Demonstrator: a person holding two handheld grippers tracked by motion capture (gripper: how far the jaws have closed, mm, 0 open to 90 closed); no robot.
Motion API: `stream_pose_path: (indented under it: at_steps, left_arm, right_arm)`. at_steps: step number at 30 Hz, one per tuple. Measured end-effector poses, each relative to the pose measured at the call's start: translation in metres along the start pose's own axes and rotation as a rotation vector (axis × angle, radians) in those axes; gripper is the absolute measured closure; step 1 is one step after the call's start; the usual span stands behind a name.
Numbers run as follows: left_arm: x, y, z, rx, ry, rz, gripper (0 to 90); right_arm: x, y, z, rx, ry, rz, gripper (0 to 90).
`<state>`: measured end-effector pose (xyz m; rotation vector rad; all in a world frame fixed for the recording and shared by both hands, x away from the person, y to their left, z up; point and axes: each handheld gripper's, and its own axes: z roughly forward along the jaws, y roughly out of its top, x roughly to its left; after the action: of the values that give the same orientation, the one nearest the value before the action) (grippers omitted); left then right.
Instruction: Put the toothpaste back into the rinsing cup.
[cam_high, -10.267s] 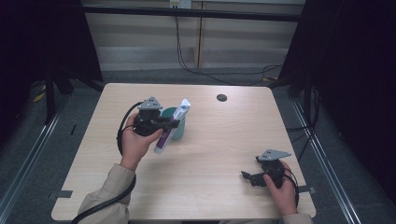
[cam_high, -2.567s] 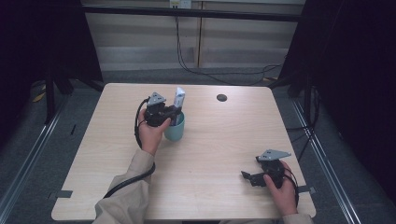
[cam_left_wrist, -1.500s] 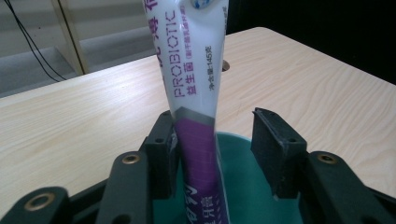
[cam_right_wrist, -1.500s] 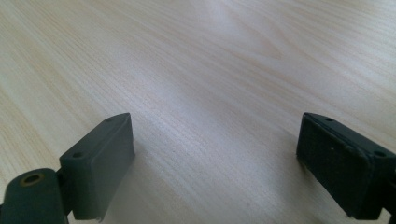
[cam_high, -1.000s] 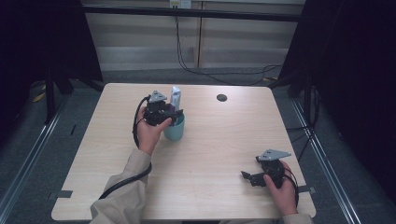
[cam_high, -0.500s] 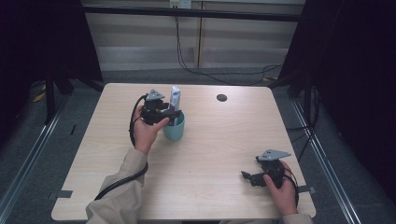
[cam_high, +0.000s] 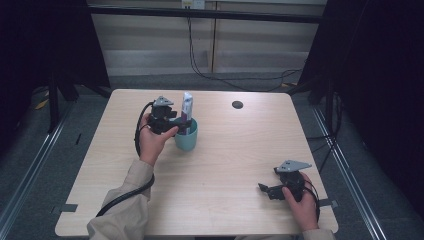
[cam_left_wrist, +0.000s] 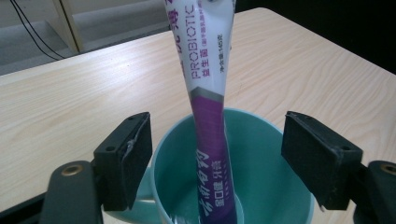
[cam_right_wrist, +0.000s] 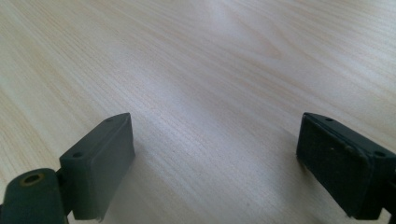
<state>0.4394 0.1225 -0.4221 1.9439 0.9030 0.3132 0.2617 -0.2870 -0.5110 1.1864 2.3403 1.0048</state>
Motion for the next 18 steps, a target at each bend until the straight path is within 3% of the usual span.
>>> stream_pose_path:
  at_steps: [18]
  left_arm:
    - [0.0048, -0.0044, -0.0085, 0.011, -0.049, -0.007, 16.4]
  right_arm:
    - [0.0, 0.0, -0.0001, 0.001, -0.001, 0.0, 10.5]
